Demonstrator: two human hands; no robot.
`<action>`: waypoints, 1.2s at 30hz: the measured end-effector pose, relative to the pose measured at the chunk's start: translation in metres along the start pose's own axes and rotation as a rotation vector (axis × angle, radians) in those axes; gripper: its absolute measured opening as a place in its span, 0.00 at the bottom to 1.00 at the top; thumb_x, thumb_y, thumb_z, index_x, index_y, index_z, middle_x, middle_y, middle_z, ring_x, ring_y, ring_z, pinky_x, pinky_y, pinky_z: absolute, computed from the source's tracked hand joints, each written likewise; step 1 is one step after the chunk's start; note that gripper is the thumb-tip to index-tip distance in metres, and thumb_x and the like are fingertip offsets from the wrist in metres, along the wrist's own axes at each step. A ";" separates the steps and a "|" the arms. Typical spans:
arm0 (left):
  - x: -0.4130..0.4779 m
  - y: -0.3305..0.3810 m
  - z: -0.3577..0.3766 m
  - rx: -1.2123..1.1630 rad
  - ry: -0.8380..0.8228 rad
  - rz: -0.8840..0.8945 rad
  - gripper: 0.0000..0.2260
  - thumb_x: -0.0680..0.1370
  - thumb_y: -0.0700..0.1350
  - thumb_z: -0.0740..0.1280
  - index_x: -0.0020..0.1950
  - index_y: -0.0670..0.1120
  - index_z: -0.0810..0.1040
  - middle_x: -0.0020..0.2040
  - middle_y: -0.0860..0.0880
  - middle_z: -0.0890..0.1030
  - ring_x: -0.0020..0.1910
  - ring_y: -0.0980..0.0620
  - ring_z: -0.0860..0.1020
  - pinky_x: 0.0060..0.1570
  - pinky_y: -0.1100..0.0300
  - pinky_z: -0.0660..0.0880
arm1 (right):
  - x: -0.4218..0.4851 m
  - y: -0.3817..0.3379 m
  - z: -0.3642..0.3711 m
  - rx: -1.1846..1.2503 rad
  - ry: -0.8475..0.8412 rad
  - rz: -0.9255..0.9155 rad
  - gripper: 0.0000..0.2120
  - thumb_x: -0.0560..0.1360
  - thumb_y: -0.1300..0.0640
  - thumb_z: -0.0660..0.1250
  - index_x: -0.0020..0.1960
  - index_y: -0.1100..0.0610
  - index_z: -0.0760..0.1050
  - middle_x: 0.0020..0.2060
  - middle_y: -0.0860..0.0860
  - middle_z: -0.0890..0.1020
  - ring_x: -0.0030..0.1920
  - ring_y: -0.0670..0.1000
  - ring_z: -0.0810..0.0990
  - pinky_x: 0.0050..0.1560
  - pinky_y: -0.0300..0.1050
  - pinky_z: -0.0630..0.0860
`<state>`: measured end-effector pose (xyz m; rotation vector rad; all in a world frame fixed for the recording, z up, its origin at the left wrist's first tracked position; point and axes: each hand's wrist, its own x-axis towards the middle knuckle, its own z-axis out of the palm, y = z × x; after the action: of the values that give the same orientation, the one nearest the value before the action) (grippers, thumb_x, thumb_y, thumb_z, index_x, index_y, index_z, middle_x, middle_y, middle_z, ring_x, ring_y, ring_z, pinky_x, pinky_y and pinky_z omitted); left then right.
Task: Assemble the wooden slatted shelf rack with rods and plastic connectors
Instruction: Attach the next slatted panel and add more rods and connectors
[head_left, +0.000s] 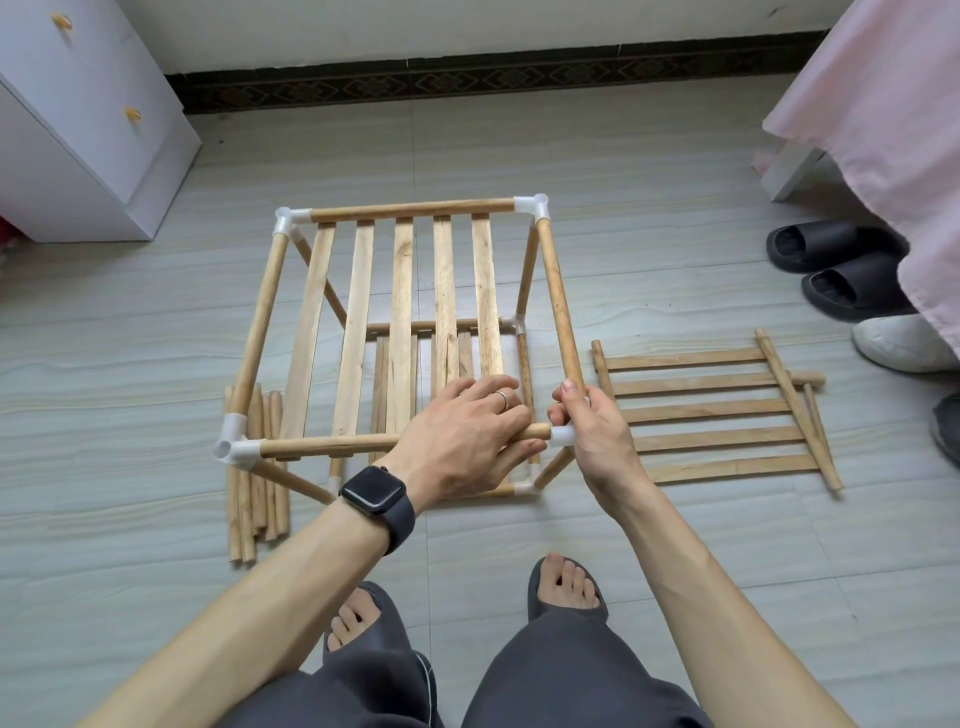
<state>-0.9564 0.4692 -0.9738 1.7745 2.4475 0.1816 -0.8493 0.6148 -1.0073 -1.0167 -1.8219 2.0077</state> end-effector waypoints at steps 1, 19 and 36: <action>0.000 0.000 -0.001 0.000 0.004 -0.001 0.20 0.84 0.62 0.54 0.54 0.50 0.78 0.60 0.52 0.80 0.75 0.51 0.66 0.69 0.49 0.67 | -0.001 0.001 0.001 0.005 0.009 -0.002 0.13 0.85 0.48 0.59 0.49 0.55 0.75 0.32 0.43 0.77 0.35 0.40 0.74 0.38 0.31 0.72; -0.005 0.001 0.006 0.050 0.071 0.036 0.19 0.83 0.60 0.55 0.51 0.48 0.77 0.57 0.49 0.81 0.72 0.49 0.70 0.64 0.48 0.70 | -0.005 -0.002 0.018 -0.028 0.112 0.015 0.14 0.85 0.47 0.58 0.49 0.55 0.75 0.35 0.45 0.76 0.35 0.43 0.74 0.40 0.39 0.72; -0.009 0.001 0.003 0.076 0.019 0.058 0.21 0.84 0.61 0.51 0.55 0.47 0.75 0.60 0.49 0.80 0.74 0.48 0.67 0.65 0.50 0.70 | -0.007 -0.003 0.015 -0.220 -0.033 0.024 0.16 0.85 0.45 0.57 0.51 0.58 0.73 0.40 0.47 0.79 0.36 0.33 0.77 0.34 0.27 0.70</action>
<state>-0.9517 0.4610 -0.9762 1.8841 2.4491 0.1122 -0.8544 0.5992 -1.0029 -1.0743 -2.0942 1.8780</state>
